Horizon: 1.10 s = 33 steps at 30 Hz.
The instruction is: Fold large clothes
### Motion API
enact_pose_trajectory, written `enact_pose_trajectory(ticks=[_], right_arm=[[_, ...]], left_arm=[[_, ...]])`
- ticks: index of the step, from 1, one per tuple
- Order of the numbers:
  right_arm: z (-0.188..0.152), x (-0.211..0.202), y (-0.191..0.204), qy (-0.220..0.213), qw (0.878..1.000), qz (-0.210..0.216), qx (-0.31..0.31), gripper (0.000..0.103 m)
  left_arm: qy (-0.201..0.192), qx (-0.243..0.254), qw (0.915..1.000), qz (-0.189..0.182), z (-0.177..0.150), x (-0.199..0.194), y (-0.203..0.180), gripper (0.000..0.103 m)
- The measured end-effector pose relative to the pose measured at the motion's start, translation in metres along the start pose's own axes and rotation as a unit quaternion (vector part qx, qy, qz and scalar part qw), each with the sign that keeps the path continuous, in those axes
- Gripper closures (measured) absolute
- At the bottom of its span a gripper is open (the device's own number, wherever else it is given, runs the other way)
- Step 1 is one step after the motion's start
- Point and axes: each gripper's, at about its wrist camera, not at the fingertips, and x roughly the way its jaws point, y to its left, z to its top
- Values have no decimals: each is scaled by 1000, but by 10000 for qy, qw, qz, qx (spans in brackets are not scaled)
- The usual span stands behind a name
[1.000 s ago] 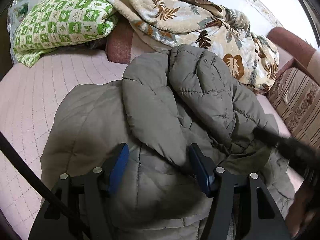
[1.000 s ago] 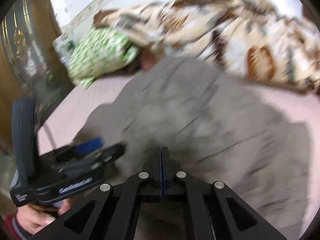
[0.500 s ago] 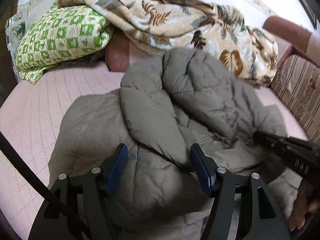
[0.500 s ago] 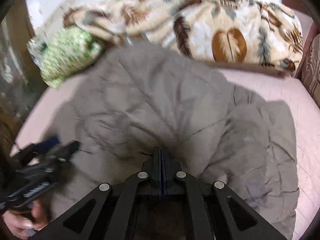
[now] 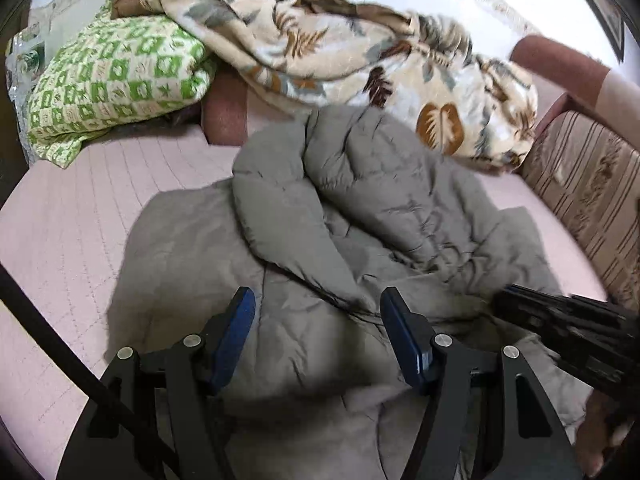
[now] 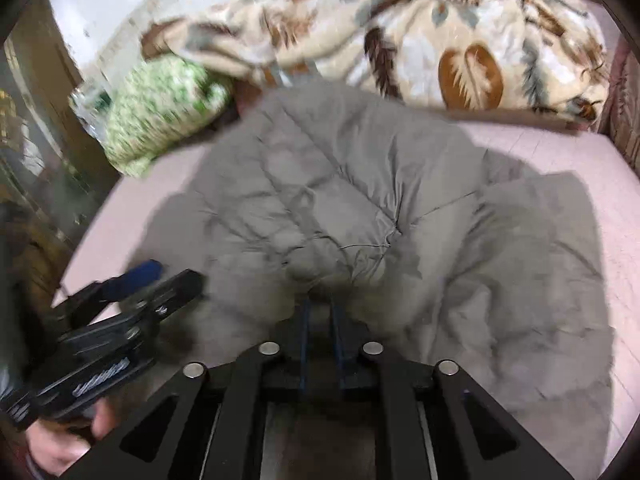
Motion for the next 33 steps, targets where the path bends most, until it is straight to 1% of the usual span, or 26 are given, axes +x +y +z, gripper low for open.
enact_pose_trajectory(ticks=[1,3,7,8,11,14,15,18,21,23,24,25,27,33], right_arm=[[-4,-17,1,-74,10000,0,-9,71],[-18,-49,0,-237,9997,46,-10,59],[-55,-99,-3,-348,9994,-11,-50,59],[-70,-112,-6,-326,9995,-13,-17,59],[-104,-139,-16,-269,9994,-191,64,59],[-138,-157,-25,-122,9994,-291,166,59],[-146,-160,-29,-80,9992,-333,206,58],[-176,-165,-37,41,9987,-362,349,59],[-200,-161,-38,144,9983,-419,370,59],[-218,-148,-35,314,9980,-375,389,59],[-224,-141,-34,411,9977,-387,377,58],[-232,-132,-34,486,9973,-444,336,57],[-238,-129,-34,373,9976,-505,296,55],[-238,-145,-40,153,9990,-224,366,54]], left_arm=[[-43,-11,10000,-15,0,-7,1,39],[-105,-82,9999,-71,-5,-26,3,39],[-151,-80,9997,-173,-26,-63,5,39],[-173,-32,9997,-160,-33,-72,5,39],[-165,72,9998,-45,-63,-101,5,39],[-13,-29,10000,59,-97,-120,10,39],[108,-98,9998,101,-114,-126,13,39],[314,-164,9992,207,-151,-138,17,39],[495,-69,9980,378,-190,-146,17,39],[733,61,9961,479,-209,-140,16,39],[778,150,9954,546,-215,-137,15,39],[747,376,9943,662,-219,-135,10,38],[630,637,9929,780,-223,-136,5,37],[433,459,9962,608,-226,-149,14,36]])
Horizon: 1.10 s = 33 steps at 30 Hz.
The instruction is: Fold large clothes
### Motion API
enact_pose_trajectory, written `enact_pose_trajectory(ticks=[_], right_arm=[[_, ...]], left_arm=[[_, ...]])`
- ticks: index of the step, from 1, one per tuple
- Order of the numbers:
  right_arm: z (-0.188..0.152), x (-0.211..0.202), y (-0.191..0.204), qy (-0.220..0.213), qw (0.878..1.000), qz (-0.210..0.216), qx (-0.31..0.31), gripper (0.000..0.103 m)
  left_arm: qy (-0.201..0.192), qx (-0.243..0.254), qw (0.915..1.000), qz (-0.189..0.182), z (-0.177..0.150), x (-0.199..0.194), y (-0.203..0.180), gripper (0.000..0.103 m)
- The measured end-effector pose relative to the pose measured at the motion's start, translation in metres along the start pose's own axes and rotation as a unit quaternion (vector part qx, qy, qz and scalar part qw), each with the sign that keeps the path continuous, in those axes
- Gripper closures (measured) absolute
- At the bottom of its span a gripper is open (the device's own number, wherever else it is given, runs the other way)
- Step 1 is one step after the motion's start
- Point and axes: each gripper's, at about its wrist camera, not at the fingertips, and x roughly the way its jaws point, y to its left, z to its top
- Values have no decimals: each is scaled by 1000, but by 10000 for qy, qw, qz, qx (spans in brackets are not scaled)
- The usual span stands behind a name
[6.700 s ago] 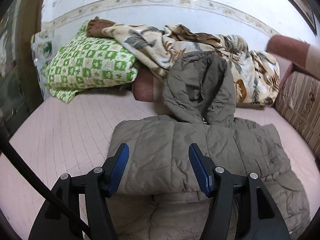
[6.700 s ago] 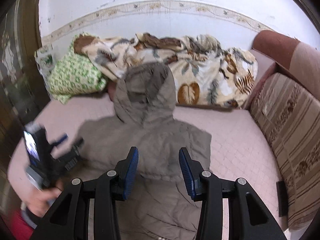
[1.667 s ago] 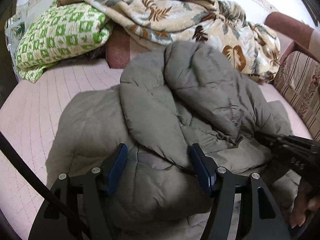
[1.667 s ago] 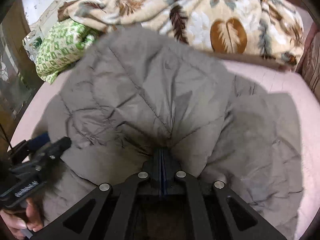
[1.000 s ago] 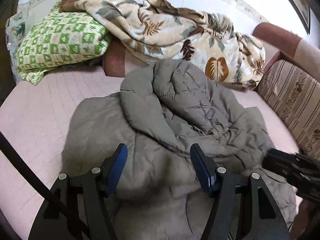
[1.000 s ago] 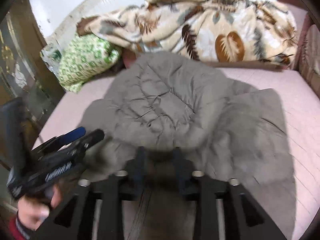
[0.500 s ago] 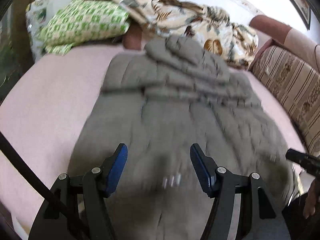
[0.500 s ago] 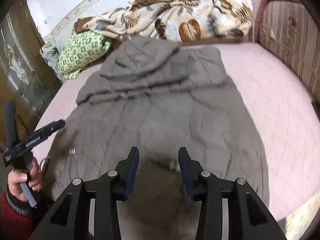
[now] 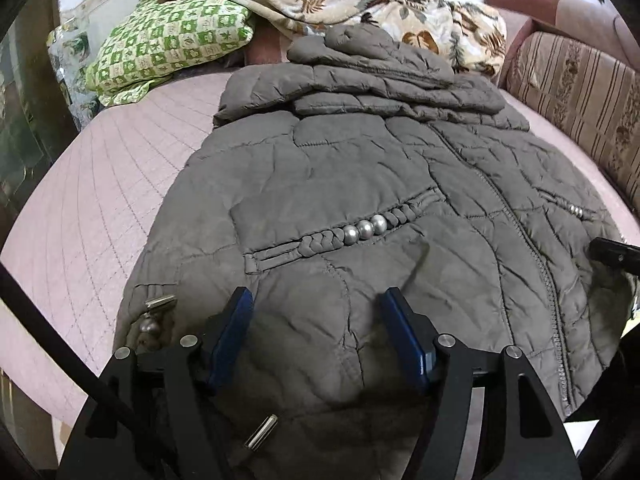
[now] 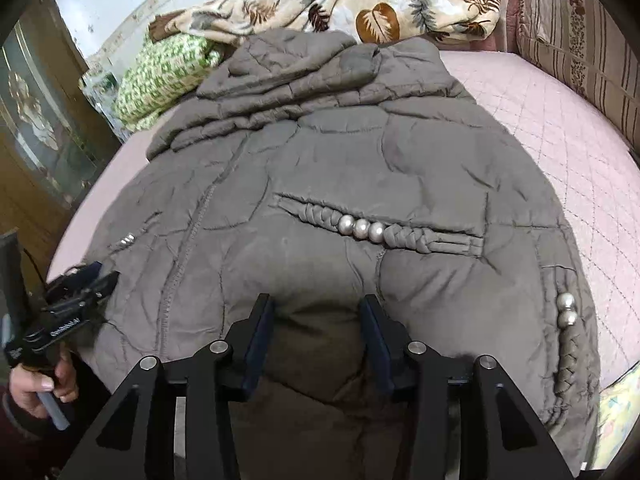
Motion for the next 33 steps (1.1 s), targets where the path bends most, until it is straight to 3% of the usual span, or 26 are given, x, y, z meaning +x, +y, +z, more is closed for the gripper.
enact_pose_trajectory(ticks=[4,9,11,14,20,22,24,29,33], right_arm=[[1,-35,-16,-492,9987,72,147,54],[-3,-82,-68,-1020,9895,-357,963,51],[-12,-90,-92,-1007,9839,-558,1369,47],[-28,-87,-128,-810,9710,-379,2219,45],[-47,-68,-154,-392,9521,93,3032,41],[-51,-61,-154,-239,9473,320,3178,39],[-52,-58,-145,-211,9494,511,3091,39],[-56,-57,-105,-196,9682,687,2397,41],[-54,-56,-86,-252,9799,447,1925,46]], left_arm=[[-263,-337,9991,-71,1,-22,13,36],[-553,-1250,9905,144,-17,-51,63,36],[-534,-1643,9844,335,-27,-53,84,36],[-347,-2318,9719,228,-39,-45,114,36],[-28,-3401,9387,-558,-59,-21,148,35],[-21,-3392,9385,-647,-61,-23,142,35],[61,-3418,9361,-824,-68,-22,135,35],[275,-3415,9332,-1085,-97,-27,106,35],[210,-3162,9437,-952,-96,-26,91,35]])
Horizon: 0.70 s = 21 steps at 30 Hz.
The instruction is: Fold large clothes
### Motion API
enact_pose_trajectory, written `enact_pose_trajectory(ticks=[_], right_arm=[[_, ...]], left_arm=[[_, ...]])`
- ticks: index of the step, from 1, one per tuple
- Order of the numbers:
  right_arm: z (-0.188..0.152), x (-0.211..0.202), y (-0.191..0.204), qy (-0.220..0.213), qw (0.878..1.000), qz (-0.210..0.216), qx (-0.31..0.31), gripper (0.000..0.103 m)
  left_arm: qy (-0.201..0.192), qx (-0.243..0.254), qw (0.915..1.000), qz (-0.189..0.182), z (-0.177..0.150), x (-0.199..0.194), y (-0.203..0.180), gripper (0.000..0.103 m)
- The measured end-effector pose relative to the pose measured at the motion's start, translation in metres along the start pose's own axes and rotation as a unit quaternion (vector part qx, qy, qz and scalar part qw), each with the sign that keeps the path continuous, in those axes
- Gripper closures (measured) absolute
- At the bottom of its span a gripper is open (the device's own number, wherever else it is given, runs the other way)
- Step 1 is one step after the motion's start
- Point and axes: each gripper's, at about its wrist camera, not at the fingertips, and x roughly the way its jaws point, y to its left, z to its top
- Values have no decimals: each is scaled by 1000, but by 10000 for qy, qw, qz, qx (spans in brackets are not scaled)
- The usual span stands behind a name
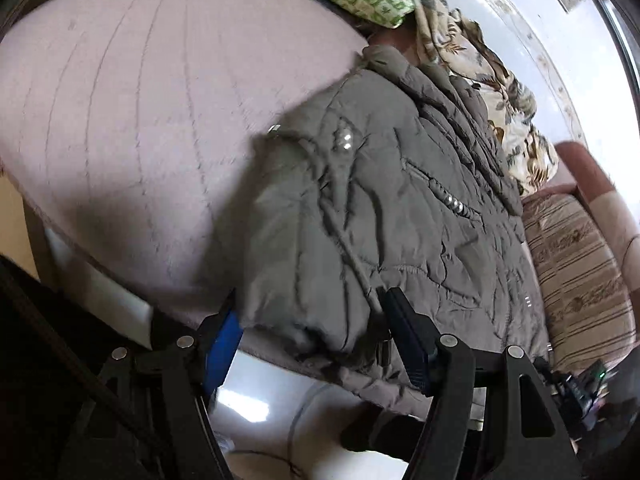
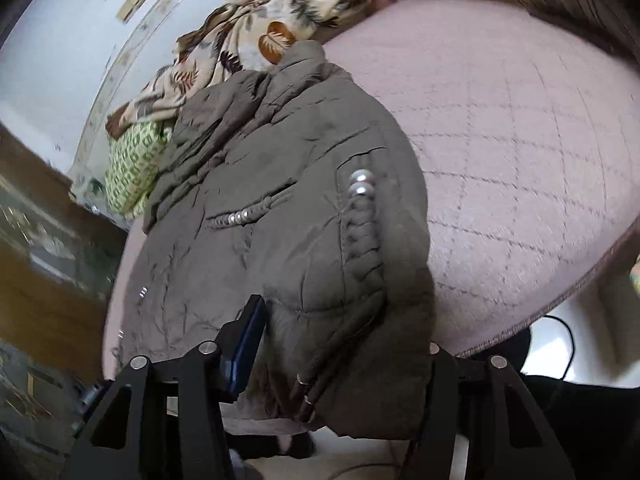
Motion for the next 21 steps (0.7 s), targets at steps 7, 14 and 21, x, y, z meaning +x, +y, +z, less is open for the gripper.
enact_pose_trajectory(ticks=[7,14,21], right_arm=[[9,-14,3,-793,9967,93,-109,72],[3,17,-19,-347,9992,10,193,69],[6,19,-13,-348,9992,9,201,63]], left_arm=[[-500,838,9949,270,1,-2,-31,37],[-573,1204,9884,724,1,14,-44,37],[-715,1583,9783,1134,-7,21,-53,31]])
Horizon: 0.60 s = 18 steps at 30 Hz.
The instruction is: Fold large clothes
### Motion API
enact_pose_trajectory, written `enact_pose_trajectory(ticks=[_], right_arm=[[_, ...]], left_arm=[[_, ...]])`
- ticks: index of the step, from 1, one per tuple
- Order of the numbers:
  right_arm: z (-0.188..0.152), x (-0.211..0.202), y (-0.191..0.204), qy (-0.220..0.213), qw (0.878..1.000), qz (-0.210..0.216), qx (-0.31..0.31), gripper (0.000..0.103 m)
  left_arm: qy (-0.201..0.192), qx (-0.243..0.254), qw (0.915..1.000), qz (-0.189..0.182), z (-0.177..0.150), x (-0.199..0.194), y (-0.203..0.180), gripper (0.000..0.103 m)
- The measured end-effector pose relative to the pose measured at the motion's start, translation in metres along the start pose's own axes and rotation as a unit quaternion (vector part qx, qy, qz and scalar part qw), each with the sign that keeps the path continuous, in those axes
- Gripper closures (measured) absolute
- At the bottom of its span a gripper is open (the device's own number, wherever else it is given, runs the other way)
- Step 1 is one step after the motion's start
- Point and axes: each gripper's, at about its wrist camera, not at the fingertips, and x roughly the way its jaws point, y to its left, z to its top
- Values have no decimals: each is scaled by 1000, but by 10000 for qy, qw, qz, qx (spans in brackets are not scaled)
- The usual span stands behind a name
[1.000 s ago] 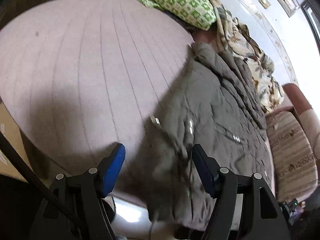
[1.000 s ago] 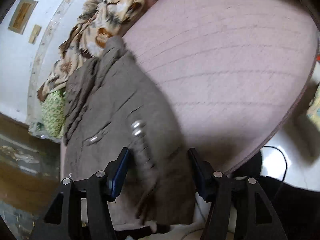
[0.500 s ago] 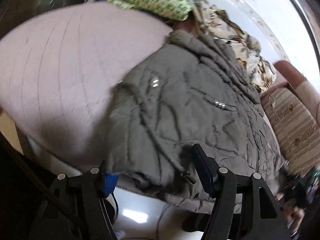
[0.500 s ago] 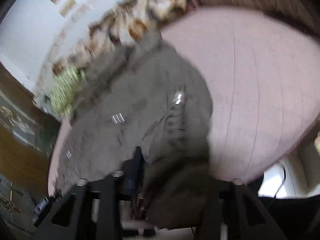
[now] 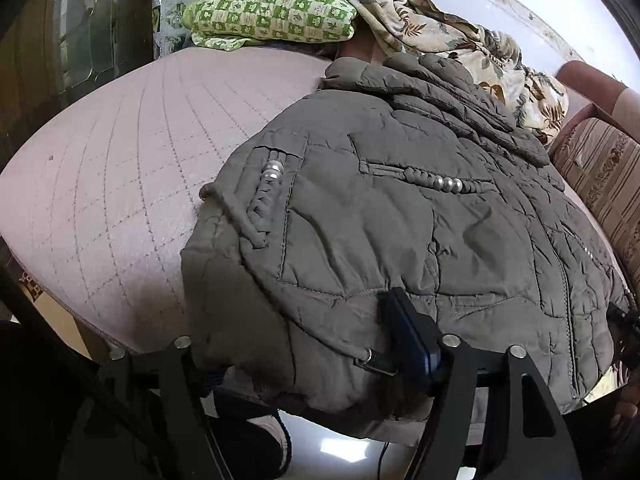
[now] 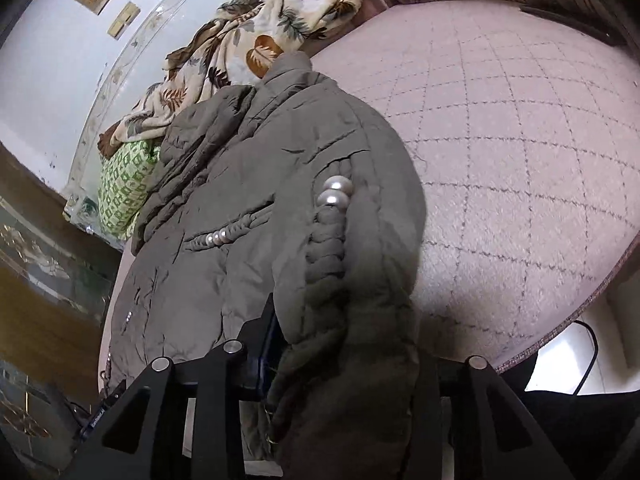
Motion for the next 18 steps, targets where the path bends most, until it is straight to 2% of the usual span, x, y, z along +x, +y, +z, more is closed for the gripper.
enact_pose_trajectory(ticks=[9,12,14,18], right_arm=[[0,0,1,-42,9999,16,92,64],[-1,-3,-4,-61,9994,143,308,64],[-1,-6,-6,-39,9987,224,454,68],[-6,-7,-2,-42,9988,84,477,68]], left_arm=[[-66,37,9999,135,-1,2,-4,24],[-64,27,9999,131,-1,2,-4,23],[-47,43,9999,123,-1,2,-3,23],[-11,26,9999,155,0,4,-3,16]])
